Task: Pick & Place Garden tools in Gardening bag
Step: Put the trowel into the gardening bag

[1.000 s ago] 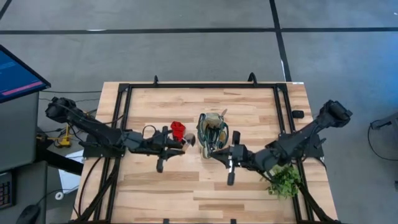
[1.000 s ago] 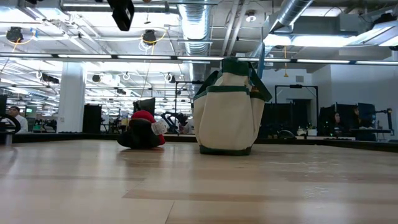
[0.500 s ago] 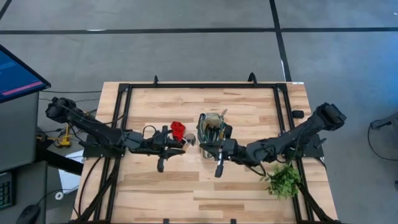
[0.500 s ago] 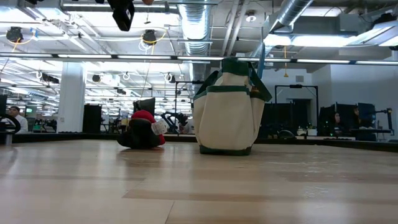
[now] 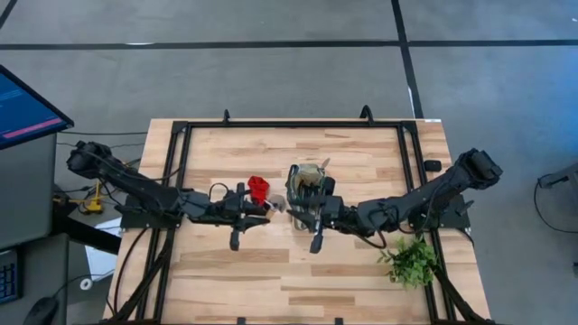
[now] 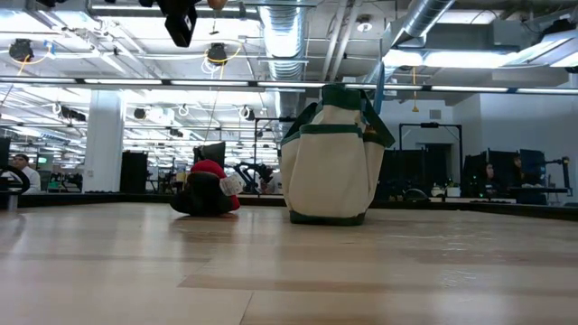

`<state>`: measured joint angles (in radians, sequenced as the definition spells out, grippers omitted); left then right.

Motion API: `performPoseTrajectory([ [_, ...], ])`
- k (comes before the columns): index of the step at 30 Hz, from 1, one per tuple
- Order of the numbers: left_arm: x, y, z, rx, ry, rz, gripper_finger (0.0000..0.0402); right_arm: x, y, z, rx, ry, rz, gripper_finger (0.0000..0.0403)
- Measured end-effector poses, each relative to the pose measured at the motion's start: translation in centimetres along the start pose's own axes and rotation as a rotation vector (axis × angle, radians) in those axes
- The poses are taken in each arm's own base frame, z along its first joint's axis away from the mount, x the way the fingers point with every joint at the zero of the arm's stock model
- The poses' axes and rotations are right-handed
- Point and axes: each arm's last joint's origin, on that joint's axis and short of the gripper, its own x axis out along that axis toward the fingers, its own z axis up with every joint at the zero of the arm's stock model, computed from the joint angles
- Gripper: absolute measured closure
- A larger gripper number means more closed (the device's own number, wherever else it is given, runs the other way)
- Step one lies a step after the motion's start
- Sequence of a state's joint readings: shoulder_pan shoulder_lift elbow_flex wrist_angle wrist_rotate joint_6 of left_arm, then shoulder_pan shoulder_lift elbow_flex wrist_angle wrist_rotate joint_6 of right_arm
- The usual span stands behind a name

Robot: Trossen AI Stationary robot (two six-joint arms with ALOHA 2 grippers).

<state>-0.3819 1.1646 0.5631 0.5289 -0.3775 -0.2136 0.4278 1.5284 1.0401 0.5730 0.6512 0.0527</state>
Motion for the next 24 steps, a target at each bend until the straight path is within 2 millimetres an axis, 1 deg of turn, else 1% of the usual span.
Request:
performPoseTrajectory([
  [3,0.2,0.1,-0.2,0.002,0.009,0.008,0.0348,0.0,0.0,0.1,0.008,-0.009,0.001,0.0272],
  [6,0.6,0.3,-0.6,0.005,0.020,0.023,0.0348,0.0,0.0,0.1,0.007,-0.009,-0.001,0.0249],
  [10,1.1,0.2,-0.8,-0.007,-0.007,0.024,0.0348,0.2,-0.2,0.1,0.026,-0.008,-0.007,0.0233],
  [14,1.6,0.0,-1.0,-0.019,-0.030,-0.001,0.0348,0.4,-0.5,-0.1,0.015,0.012,-0.019,0.0226],
  [17,1.8,0.0,-1.3,-0.017,-0.022,-0.006,0.0348,0.4,-0.5,-0.2,0.013,0.015,-0.019,0.0229],
  [20,2.0,0.0,-1.5,-0.015,-0.016,-0.005,0.0348,0.4,-0.6,-0.2,0.013,0.014,-0.020,0.0242],
  [22,1.9,0.0,-1.5,-0.016,-0.019,-0.006,0.0348,0.4,-0.6,-0.1,0.014,0.013,-0.020,0.0262],
  [24,1.9,0.0,-1.5,-0.017,-0.021,-0.006,0.0348,0.4,-0.6,-0.1,0.014,0.013,-0.020,0.0290],
])
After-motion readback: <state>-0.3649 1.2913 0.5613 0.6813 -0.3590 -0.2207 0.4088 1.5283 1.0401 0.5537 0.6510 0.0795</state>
